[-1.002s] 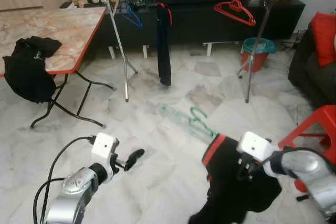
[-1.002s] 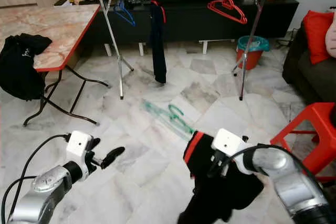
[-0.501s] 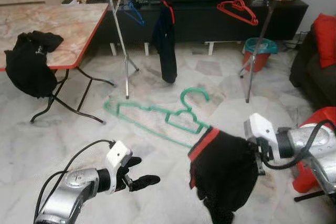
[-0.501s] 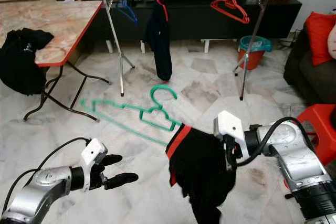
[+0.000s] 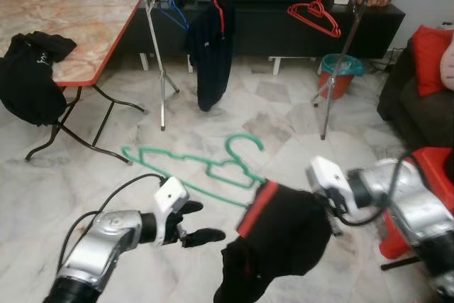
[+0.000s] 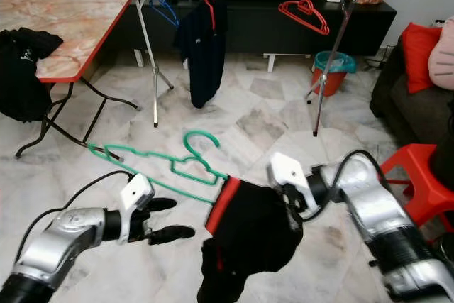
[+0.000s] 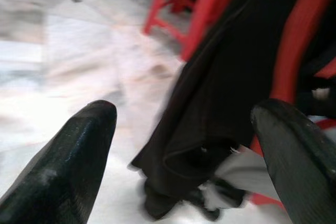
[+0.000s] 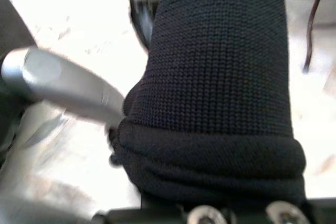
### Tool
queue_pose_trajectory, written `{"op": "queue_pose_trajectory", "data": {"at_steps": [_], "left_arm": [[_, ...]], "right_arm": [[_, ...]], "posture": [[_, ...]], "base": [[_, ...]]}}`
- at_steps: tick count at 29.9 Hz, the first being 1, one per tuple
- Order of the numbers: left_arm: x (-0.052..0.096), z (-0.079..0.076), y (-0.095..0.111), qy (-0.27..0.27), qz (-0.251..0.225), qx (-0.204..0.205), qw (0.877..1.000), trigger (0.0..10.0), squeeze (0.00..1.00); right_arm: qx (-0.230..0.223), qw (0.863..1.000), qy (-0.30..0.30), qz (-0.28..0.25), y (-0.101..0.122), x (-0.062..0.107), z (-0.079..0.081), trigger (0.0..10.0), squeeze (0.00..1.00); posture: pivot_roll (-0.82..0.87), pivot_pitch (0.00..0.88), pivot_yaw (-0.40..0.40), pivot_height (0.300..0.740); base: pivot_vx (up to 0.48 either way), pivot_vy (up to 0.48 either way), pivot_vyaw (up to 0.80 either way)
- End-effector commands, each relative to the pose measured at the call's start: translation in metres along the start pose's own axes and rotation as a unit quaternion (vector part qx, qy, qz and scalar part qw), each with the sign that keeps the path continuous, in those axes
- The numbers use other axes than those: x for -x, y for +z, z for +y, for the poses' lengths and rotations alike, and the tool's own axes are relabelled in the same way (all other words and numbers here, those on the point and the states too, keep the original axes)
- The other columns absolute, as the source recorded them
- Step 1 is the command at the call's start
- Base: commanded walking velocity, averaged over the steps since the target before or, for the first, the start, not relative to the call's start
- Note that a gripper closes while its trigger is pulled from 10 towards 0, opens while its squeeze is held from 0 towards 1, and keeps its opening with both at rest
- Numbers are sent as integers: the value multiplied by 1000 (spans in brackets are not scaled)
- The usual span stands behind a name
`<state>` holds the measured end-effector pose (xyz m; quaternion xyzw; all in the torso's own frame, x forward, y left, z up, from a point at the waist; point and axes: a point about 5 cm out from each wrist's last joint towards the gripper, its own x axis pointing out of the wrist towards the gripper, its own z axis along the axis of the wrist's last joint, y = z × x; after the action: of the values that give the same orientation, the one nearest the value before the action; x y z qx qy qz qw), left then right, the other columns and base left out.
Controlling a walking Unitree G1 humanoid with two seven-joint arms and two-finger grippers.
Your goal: Hang hanger
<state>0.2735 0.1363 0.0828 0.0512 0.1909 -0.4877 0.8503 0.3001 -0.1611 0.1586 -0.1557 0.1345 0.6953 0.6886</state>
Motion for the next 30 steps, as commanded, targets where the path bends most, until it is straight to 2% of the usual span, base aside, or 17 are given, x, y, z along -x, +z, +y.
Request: {"op": "queue_pose_trajectory", "data": {"at_steps": [1, 4, 6, 11, 15, 18, 21, 23, 30], "left_arm": [[3, 8, -3, 34, 12, -9, 999, 10000, 0], [4, 13, -4, 62, 5, 2, 998, 10000, 0], [3, 12, -5, 58, 1, 7, 998, 10000, 0], [4, 11, -7, 62, 3, 8, 998, 10000, 0], [11, 14, -14, 77, 22, 0, 997, 10000, 0], [16, 10, -23, 60, 46, -2, 997, 10000, 0], [20, 6, -28, 44, 56, 3, 997, 10000, 0], [20, 1, -29, 22, 60, 5, 998, 10000, 0], [12, 4, -23, 34, 44, 6, 998, 10000, 0]], "right_arm": [[6, 1000, -9, -21, 9, 1, -3, 10000, 0], [9, 999, -1, -38, 15, -10, -2, 10000, 0], [11, 999, 3, -40, 15, -13, -1, 10000, 0], [8, 1000, -7, -27, 10, -14, -3, 10000, 0], [6, 1000, -15, -8, 4, -13, -4, 10000, 0], [5, 1000, -26, 11, -4, -13, -6, 10000, 0], [1, 1000, -30, 3, -3, -14, -7, 10000, 0], [3, 998, -58, -9, 3, -16, -15, 10000, 0], [1, 997, -66, -40, 15, -22, -19, 10000, 0]], "posture": [[2, 0, -44, 740], [4, 0, -44, 740], [4, 0, -44, 740], [2, 0, -44, 740], [2, 0, -44, 740], [4, 0, -46, 740], [7, 0, -47, 740], [8, 0, -47, 740], [7, 0, -47, 740]], "base": [[0, 0, 0], [0, 0, 0], [0, 0, 0], [0, 0, 0], [0, 0, 0], [0, 0, 0], [0, 0, 0], [0, 0, 0], [0, 0, 0]]}}
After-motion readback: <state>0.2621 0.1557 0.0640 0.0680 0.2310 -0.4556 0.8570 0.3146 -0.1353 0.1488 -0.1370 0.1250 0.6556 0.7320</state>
